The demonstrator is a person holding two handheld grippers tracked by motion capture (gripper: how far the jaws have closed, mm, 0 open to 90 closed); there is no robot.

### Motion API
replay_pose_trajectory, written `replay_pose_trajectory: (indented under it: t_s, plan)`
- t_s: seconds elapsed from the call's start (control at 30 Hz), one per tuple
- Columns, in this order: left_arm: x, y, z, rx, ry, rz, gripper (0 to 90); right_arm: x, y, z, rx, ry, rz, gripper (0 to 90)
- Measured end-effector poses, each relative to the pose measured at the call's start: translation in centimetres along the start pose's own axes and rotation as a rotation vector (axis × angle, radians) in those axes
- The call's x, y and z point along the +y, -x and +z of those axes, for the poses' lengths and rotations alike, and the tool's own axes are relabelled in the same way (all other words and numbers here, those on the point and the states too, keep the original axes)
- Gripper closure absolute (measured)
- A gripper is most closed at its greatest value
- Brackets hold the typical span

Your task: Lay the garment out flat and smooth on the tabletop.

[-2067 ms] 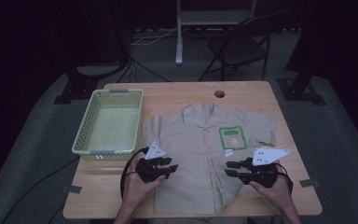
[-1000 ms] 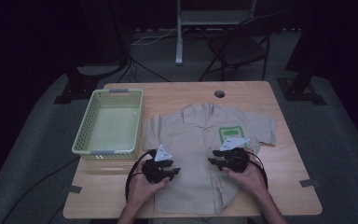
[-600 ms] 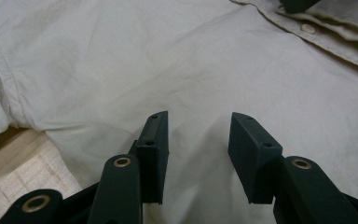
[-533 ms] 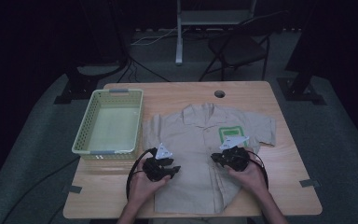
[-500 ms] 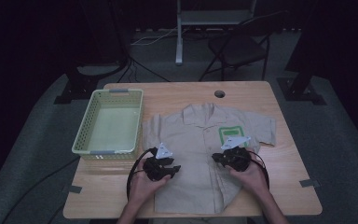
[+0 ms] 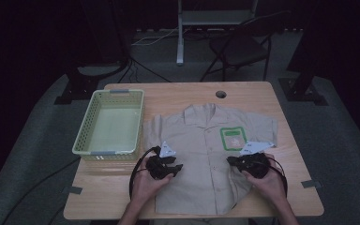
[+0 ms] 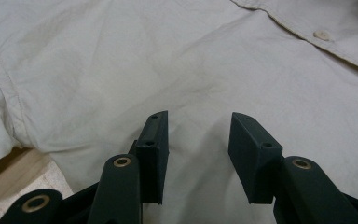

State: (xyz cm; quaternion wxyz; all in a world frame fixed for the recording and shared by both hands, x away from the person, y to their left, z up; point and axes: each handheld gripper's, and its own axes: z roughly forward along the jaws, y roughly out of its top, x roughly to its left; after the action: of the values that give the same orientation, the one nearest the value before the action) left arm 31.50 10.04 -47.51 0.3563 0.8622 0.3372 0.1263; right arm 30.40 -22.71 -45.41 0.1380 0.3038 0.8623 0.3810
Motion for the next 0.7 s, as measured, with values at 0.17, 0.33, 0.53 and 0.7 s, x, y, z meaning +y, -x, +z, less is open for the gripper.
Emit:
replay_pose_trajectory:
  t_s: [0.17, 0.33, 0.53, 0.7]
  plan:
    - [0.3, 0.0, 0.2, 0.015, -0.006, 0.012, 58.9, -1.1, 0.0, -2.1, -0.023, 0.028, 0.023, 86.4]
    - [0.6, -0.1, 0.5, 0.022, -0.009, 0.019, 58.9, -2.1, -0.2, -4.1, -0.05, 0.045, 0.03, 86.4]
    - [1.1, -0.2, 0.9, 0.022, -0.014, 0.027, 58.8, -3.3, -0.5, -6.2, -0.071, 0.069, 0.049, 86.4]
    - [1.4, -0.3, 1.2, 0.019, -0.017, 0.033, 58.8, -3.9, -0.8, -7.3, -0.085, 0.079, 0.051, 86.5]
